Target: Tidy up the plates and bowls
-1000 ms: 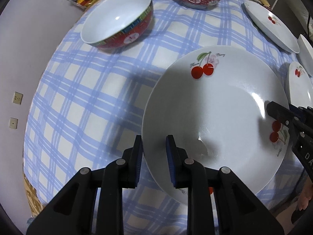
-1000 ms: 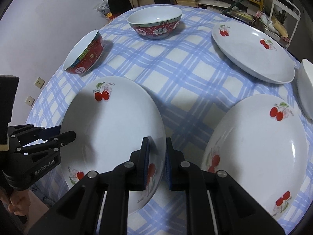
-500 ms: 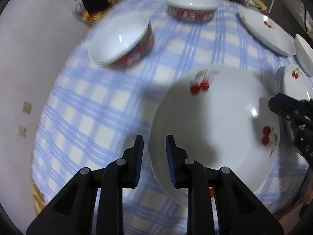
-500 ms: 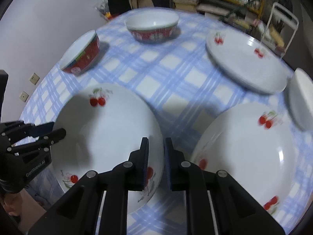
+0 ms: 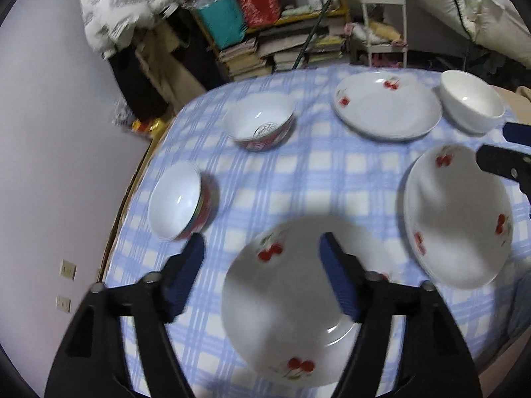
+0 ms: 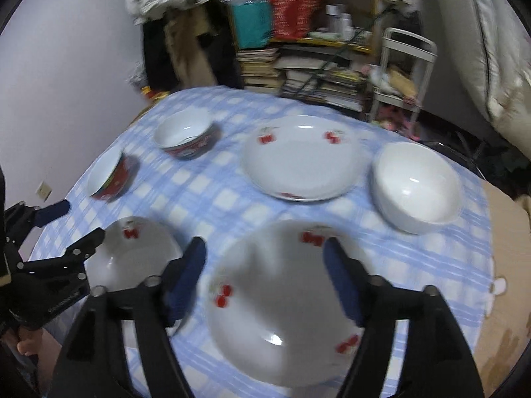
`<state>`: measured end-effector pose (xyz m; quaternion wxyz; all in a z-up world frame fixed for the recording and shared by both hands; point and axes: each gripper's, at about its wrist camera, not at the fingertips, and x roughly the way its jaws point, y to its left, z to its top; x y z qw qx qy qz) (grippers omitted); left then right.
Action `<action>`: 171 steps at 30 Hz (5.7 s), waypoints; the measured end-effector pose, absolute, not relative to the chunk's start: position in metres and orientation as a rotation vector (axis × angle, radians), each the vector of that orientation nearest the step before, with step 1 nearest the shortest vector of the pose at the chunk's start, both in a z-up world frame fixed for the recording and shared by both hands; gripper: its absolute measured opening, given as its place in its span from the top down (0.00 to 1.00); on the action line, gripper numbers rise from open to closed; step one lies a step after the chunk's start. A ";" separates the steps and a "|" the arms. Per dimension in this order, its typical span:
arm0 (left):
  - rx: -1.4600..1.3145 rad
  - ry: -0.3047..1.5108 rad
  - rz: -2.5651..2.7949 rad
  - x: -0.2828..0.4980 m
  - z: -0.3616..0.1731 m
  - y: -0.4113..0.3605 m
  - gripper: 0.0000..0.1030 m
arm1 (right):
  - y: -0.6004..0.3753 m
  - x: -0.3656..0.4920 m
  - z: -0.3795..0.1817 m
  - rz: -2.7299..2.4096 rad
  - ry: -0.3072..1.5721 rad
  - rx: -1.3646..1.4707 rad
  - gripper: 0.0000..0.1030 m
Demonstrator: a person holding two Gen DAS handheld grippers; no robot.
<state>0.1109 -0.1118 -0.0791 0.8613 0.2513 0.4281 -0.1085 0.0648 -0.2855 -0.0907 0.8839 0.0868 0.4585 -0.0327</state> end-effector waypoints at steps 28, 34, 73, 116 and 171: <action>0.583 1.080 -0.467 0.139 -0.154 -0.218 0.14 | -0.401 0.046 -0.161 -0.104 1.170 0.327 0.08; 0.577 1.133 -0.486 0.140 -0.169 -0.223 0.14 | -0.398 0.052 -0.178 -0.085 1.248 0.327 0.09; 0.508 1.188 -0.538 0.119 -0.140 -0.220 0.82 | -0.390 0.052 -0.177 -0.038 1.316 0.435 0.89; 0.303 1.298 -0.249 0.127 -0.124 -0.014 0.81 | -0.200 0.109 -0.155 0.176 1.301 0.309 0.87; 0.350 1.112 -0.166 0.148 -0.089 -0.058 0.56 | -0.259 0.123 -0.123 0.008 1.086 0.255 0.57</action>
